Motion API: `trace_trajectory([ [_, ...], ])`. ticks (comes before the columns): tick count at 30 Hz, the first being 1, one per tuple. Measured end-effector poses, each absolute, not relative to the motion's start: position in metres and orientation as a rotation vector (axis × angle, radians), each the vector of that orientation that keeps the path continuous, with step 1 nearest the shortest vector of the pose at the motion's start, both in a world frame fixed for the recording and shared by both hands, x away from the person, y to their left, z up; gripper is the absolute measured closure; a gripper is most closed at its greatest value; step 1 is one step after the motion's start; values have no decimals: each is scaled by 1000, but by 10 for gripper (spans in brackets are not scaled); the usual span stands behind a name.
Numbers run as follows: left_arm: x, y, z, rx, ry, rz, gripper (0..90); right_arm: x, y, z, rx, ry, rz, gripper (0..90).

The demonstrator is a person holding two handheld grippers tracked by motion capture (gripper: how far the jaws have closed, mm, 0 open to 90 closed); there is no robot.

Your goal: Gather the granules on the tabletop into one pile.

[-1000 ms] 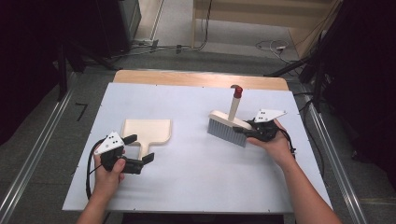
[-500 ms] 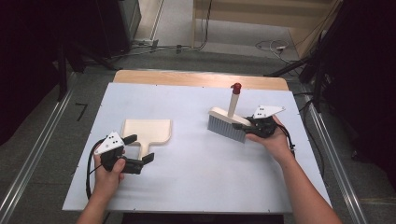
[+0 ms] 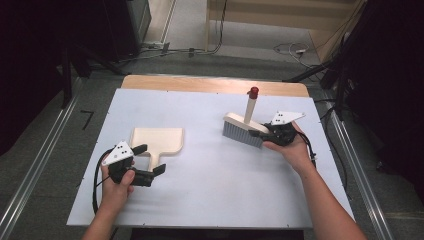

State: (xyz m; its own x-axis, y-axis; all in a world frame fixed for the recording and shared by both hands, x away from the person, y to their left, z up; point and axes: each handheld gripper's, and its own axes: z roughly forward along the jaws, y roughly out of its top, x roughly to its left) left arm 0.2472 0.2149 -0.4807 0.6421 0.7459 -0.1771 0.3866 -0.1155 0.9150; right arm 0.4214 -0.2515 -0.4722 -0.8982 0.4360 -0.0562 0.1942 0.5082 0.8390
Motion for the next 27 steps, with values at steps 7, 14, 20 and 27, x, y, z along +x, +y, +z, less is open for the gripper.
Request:
trace_trajectory([
  [7,247,216,-480,1730,923,399,0,419,-251,-471,542,2501,1360,660],
  [14,247,216,-480,1731,925,399,0,410,-248,-464,516,2505,1378,661],
  [20,247,216,-480,1732,923,399,0,403,-249,-453,499,2473,1418,661],
  [27,247,215,-481,1732,923,397,0,393,-251,-444,531,2457,1442,661],
])
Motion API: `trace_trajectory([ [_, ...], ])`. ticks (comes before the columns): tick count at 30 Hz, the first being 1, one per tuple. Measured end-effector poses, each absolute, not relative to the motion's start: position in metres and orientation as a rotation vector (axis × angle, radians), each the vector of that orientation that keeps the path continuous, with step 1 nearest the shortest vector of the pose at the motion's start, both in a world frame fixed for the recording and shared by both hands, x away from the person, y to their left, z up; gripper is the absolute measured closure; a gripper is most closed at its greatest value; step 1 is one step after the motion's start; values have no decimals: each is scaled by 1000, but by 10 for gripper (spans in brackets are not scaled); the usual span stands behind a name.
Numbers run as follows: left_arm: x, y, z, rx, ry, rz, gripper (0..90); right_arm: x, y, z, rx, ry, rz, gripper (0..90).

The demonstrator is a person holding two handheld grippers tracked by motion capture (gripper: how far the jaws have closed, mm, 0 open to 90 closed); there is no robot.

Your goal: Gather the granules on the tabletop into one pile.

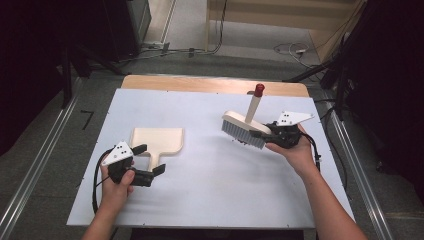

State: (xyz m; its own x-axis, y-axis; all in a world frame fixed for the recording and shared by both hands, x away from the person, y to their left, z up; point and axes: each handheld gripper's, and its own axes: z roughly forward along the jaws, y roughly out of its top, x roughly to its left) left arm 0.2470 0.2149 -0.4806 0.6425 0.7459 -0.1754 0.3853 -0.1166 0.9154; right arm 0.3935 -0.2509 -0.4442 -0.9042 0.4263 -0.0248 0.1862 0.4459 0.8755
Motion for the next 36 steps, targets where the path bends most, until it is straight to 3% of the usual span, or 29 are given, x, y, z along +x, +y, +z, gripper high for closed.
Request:
trace_trajectory([
  [13,247,215,-480,1732,921,398,0,392,-241,-473,636,2487,1406,661],
  [27,247,214,-481,1728,921,394,0,388,-262,-445,738,2266,1520,660],
  [36,247,214,-481,1732,924,394,0,408,-294,-453,997,2121,1281,661],
])
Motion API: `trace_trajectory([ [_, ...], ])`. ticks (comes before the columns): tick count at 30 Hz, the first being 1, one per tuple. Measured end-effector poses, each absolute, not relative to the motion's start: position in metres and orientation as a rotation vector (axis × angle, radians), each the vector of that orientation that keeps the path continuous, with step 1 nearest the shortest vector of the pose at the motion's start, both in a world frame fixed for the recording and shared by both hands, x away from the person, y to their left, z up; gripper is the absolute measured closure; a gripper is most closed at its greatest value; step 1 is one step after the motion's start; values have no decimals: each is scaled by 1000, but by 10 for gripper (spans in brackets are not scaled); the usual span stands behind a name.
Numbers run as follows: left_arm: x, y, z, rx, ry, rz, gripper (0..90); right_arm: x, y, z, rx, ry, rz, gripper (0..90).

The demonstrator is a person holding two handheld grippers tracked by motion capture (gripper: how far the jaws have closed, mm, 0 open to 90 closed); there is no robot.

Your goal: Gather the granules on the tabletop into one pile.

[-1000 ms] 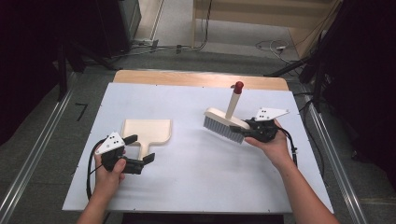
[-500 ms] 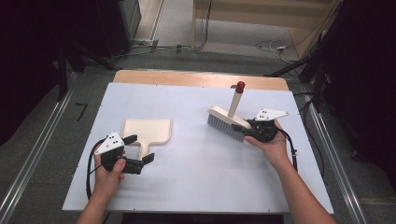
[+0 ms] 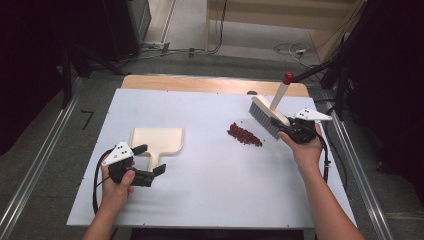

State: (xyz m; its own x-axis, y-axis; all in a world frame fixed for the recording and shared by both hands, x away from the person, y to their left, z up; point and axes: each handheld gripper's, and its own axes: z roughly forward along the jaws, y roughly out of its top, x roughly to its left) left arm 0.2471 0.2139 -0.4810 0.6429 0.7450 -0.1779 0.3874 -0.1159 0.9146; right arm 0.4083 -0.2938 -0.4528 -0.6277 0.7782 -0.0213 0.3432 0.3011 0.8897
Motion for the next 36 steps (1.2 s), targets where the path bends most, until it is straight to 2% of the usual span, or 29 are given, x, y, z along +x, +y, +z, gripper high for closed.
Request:
trace_trajectory([
  [6,248,213,-482,1736,923,392,0,422,-286,-469,938,2176,1188,661],
  [10,248,214,-482,1736,923,394,0,424,-280,-475,897,2200,1248,661],
  [22,247,214,-481,1735,925,397,0,407,-280,-470,765,2273,1322,661],
  [36,248,214,-482,1739,922,396,0,415,-273,-479,834,2230,1305,661],
])
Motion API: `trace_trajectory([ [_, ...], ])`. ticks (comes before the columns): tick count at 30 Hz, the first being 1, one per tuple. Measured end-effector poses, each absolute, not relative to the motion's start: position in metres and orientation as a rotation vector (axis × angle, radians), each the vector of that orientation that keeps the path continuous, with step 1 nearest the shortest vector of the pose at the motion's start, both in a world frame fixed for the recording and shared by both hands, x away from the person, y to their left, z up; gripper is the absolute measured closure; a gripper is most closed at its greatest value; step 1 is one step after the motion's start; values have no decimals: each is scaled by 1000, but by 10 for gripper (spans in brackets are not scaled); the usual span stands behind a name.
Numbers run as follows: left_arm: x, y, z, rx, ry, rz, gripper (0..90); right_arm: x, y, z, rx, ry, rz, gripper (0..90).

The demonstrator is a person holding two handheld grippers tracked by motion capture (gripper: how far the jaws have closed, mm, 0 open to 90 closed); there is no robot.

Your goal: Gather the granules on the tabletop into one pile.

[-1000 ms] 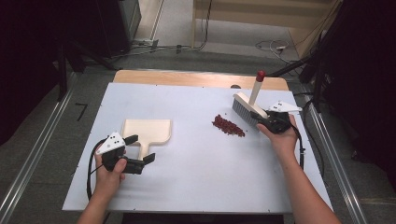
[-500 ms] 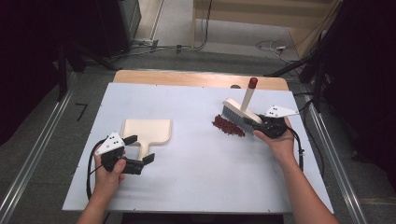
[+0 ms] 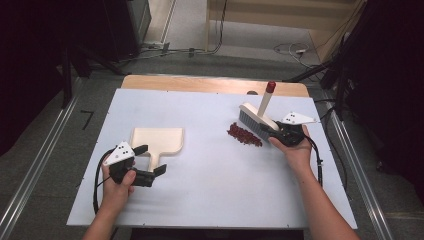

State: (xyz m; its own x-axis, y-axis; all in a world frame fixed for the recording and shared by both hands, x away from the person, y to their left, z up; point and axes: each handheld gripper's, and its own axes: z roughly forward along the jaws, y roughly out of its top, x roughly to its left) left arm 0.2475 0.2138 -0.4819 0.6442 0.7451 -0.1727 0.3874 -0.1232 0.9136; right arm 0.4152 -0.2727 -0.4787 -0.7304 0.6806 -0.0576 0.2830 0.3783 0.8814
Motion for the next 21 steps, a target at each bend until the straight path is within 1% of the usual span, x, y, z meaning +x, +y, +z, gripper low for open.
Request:
trace_trajectory([
  [10,247,213,-481,1735,921,396,0,408,-270,-470,781,2247,1308,660],
  [15,248,212,-482,1741,923,395,0,414,-273,-469,829,2210,1306,661],
  [21,248,212,-482,1744,922,394,0,427,-265,-471,811,2251,1264,661],
])
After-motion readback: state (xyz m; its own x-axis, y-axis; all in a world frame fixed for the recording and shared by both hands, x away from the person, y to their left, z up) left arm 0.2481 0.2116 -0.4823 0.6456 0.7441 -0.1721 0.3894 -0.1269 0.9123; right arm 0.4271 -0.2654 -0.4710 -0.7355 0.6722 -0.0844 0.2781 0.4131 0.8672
